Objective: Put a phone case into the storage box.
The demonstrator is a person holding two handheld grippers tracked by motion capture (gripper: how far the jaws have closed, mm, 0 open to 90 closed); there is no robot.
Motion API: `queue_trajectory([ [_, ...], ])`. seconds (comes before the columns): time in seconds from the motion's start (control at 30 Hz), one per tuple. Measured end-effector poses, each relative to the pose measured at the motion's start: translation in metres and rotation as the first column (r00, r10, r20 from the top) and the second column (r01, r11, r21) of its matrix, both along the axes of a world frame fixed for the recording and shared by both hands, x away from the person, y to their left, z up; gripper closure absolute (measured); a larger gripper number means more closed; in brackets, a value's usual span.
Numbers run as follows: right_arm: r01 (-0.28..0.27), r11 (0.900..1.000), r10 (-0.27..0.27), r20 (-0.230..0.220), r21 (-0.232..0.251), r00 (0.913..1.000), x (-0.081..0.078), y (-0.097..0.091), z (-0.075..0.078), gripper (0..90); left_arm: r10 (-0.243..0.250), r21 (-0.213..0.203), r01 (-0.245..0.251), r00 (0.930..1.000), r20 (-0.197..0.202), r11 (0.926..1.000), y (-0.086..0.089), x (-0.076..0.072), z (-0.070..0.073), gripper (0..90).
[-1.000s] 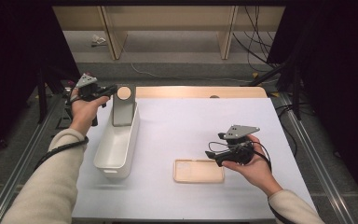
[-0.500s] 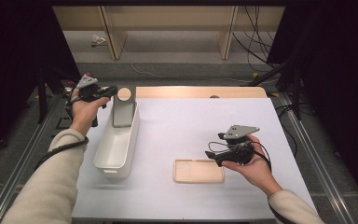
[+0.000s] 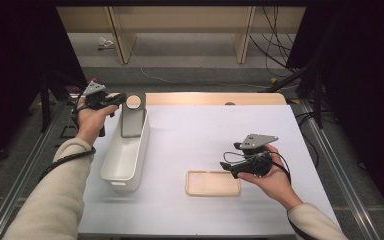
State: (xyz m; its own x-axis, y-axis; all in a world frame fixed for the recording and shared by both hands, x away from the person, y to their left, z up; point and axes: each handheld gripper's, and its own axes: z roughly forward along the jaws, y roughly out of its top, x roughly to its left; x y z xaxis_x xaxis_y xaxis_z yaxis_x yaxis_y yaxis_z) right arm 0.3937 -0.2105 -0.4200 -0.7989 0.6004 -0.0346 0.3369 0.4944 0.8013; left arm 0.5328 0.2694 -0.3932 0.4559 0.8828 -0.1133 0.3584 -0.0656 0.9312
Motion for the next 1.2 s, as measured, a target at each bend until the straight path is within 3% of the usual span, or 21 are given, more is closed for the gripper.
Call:
queue_trajectory([
  [0.8, -0.001, 1.0, 0.001, -0.001, 0.0, 1.0, 0.0, 0.0, 0.0, 16.6, 0.006, 0.025, -0.006, 0.9998, -0.017, 0.9997, 0.002, 0.002, -0.008, 80.8],
  [1.2, -0.002, 1.0, 0.002, -0.001, -0.001, 1.0, 0.0, 0.0, 0.0, 16.5, 0.033, 0.087, -0.03, 0.9991, -0.025, 0.9957, 0.005, 0.005, -0.011, 77.9],
])
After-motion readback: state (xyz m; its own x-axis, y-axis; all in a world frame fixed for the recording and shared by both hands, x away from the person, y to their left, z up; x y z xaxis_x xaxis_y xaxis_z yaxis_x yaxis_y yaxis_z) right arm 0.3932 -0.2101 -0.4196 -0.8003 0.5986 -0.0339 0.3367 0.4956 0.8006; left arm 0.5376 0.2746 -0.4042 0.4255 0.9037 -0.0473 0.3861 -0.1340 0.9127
